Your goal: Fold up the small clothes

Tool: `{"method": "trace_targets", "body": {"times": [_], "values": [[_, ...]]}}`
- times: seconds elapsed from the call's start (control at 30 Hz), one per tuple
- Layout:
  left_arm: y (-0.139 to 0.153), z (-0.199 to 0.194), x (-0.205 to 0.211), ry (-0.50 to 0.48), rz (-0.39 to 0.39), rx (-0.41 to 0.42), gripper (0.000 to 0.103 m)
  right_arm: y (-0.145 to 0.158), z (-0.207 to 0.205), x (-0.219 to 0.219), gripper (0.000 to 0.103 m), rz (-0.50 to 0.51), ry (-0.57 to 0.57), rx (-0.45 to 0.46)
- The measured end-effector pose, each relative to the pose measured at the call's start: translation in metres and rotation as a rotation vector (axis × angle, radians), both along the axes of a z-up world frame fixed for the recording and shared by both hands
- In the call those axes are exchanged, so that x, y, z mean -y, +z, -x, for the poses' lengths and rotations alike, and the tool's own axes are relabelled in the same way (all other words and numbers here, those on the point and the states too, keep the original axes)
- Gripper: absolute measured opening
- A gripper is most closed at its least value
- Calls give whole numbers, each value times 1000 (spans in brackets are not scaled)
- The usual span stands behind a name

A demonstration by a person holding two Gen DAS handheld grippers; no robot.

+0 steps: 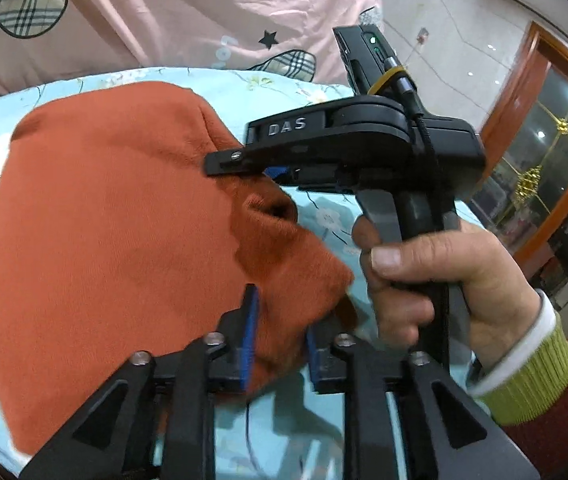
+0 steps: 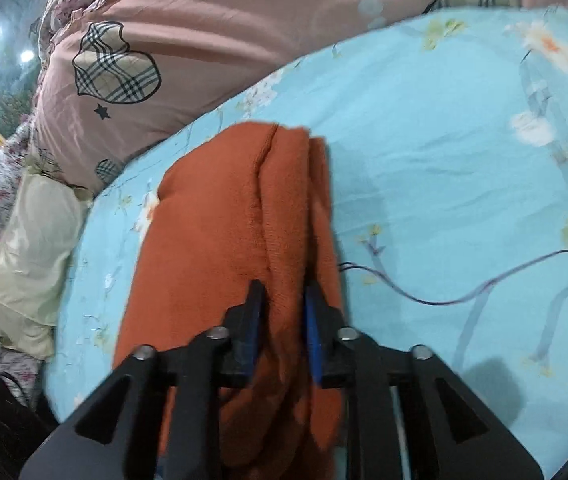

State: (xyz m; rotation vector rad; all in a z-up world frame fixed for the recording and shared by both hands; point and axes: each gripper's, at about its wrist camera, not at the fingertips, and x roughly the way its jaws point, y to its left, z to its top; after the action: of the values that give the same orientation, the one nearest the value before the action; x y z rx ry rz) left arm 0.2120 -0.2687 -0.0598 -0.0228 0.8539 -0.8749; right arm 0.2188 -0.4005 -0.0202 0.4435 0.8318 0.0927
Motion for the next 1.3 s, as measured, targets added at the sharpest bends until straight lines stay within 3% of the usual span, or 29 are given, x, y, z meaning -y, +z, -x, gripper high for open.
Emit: {"method": "trace_targets", "body": {"times": [0.07, 0.1, 0.17, 0.23, 0.37, 0.47, 0.6, 0.67, 0.7, 0.73, 0.8, 0.87, 1.07, 1.3], "values": [[6, 4, -22, 13, 7, 16, 50, 7, 12, 1, 74, 38, -27, 12], [11, 5, -36, 32, 8, 30, 54, 8, 17, 1, 77, 32, -16, 21], [17, 1, -64, 99, -1, 53, 78, 7, 19, -6, 78, 4, 46, 15], [19, -11, -91, 175, -5, 53, 90, 1, 16, -11, 78, -5, 76, -8], [5, -57, -133, 289, -4, -37, 92, -15, 1, -10, 78, -44, 85, -48], [-14, -89, -140, 293, 19, -135, 92, -27, -8, 1, 78, -138, 70, -51], [-43, -117, -141, 260, 45, -248, 92, -32, -17, 1, 74, -179, 81, -49], [-56, -130, -133, 247, 73, -296, 89, -37, -22, -3, 50, -188, 96, -81], [-58, -133, -130, 242, 89, -297, 84, -38, -22, -5, 48, -194, 94, -87], [-59, -137, -126, 227, 105, -292, 65, -38, -23, -8, 40, -197, 99, -91], [-57, -139, -119, 216, 110, -282, 52, -32, -20, -14, 33, -194, 93, -87], [-45, -133, -123, 208, 118, -241, 29, -20, -14, -26, 30, -183, 101, -55], [7, -89, -168, 221, 123, -103, 25, -3, -6, -102, 28, -199, 230, 5], [28, -38, -274, 353, 109, -66, 25, -17, -16, -202, 28, -263, 383, -2]]}}
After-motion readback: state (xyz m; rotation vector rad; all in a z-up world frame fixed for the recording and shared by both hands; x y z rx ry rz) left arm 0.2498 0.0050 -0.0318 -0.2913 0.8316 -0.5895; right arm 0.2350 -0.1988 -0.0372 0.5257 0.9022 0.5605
